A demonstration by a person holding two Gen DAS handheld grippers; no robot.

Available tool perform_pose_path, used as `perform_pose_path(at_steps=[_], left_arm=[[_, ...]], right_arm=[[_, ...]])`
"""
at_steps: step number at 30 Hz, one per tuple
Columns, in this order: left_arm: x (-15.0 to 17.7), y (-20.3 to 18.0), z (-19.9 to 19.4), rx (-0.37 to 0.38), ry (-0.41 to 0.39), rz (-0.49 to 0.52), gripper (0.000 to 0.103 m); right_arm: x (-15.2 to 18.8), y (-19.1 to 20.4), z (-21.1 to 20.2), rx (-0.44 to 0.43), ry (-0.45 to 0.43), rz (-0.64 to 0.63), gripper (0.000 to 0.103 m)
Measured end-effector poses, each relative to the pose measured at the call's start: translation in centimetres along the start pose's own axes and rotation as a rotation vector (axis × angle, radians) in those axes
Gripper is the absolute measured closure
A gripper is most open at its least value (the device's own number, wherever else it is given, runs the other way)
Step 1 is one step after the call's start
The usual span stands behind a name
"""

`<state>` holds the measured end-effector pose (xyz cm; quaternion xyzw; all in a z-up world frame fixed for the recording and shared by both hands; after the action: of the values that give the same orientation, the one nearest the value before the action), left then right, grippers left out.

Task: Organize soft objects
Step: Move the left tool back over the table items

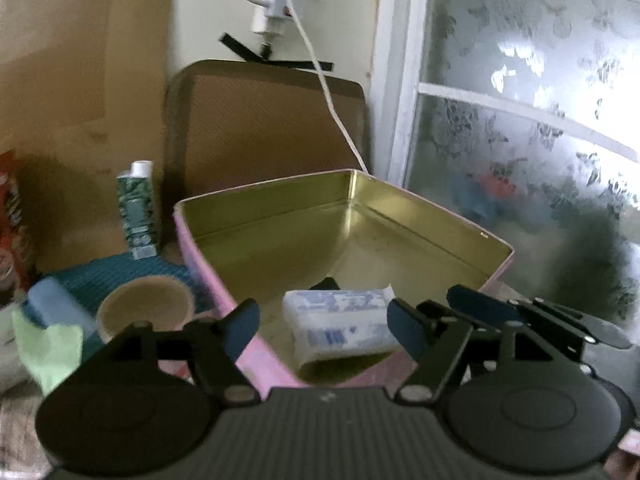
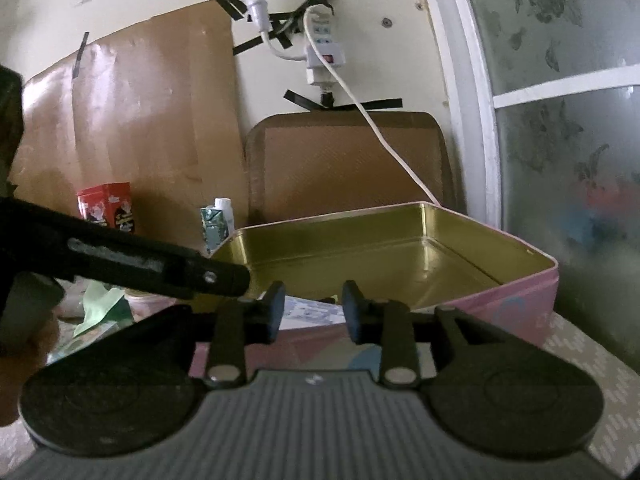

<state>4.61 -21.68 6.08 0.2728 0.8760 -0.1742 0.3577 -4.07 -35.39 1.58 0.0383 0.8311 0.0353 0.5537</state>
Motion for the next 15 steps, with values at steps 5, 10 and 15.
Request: perform_pose_path(at_steps=[5,10,15], left_arm=[[3.1,3.7,-3.3,-0.012,-0.024,-0.086,0.028],[8.4,9.4,-5.6,-0.111,0.018,-0.208,0.028],[13.2,15.6,-7.0,-0.285,0.072,-0.329,0.028]], right_arm=[[-0.5,1.6,-0.6,-0.046,-0.022,-0.009,0.068],[-0.6,5.0,-1.3,-0.120,-0.026,-0.082,0.068],[0.4,9.5,-0.3,-0.218,0.041,-0.188,0.067]])
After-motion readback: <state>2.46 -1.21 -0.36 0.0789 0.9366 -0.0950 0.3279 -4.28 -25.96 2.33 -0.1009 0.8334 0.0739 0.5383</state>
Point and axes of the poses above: each gripper's, at about its wrist camera, not at the fingertips, and z roughly the way its jaws point, y to its left, x to its underside, the point moved 4 cm from there along z, roughly the way its jaws point, and after that the axes turned 14 degrees about y, right-handed, at the moved point
